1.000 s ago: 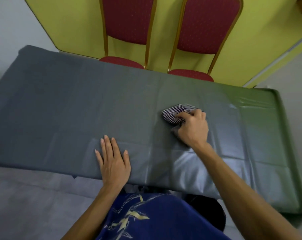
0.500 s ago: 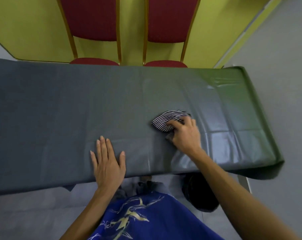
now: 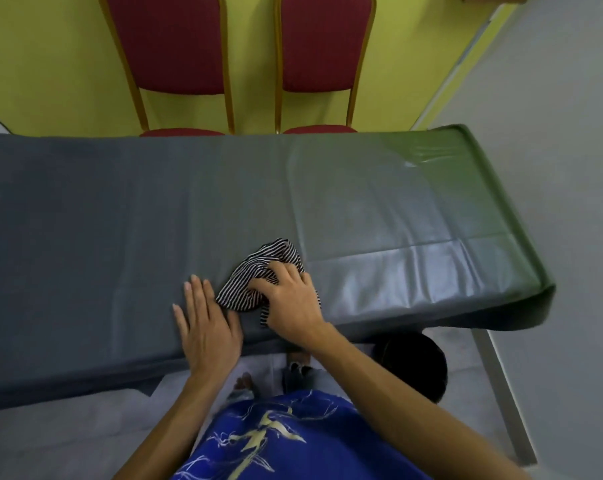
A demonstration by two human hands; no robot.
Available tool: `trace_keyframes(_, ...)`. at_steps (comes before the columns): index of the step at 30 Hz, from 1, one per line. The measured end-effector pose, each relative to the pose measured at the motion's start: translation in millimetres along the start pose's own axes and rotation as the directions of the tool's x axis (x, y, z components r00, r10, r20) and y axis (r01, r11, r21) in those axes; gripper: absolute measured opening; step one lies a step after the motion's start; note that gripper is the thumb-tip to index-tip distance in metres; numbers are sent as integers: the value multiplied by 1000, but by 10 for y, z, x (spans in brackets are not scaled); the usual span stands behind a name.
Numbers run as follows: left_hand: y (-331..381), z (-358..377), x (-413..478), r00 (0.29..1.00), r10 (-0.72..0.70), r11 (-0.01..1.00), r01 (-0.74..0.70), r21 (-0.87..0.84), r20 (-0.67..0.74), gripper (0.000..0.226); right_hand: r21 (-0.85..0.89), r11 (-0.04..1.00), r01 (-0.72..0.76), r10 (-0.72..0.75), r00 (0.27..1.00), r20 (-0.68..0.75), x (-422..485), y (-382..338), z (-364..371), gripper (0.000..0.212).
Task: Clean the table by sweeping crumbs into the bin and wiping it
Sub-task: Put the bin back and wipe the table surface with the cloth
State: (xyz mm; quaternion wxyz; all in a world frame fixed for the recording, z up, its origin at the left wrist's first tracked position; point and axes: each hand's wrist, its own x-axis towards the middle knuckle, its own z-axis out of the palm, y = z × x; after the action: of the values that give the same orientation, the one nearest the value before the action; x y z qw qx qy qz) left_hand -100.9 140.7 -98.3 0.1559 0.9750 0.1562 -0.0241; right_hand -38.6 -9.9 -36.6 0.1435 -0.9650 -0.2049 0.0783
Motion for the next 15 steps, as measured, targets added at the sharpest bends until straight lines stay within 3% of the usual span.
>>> trace_keyframes(3, 49, -39, 21, 999, -27, 996, 29, -80, 21, 69, -16, 1000, 10, -10, 1000, 14, -34, 12, -29, 56)
trace_keyframes(9, 323, -419, 35, 995, -94, 855, 92, -510, 21, 59, -12, 996, 92, -93, 994, -62, -53, 26, -323, 43)
trace_keyframes(13, 377, -480, -2, 999, -22, 836, 31, -547, 24, 63, -72, 988, 137, -126, 982, 140, -215, 61, -187, 47)
trace_keyframes(15, 328, -423, -12, 997, 76, 854, -56, -518, 18, 63, -68, 992, 105, -95, 986, 134, -283, 50, -112, 49)
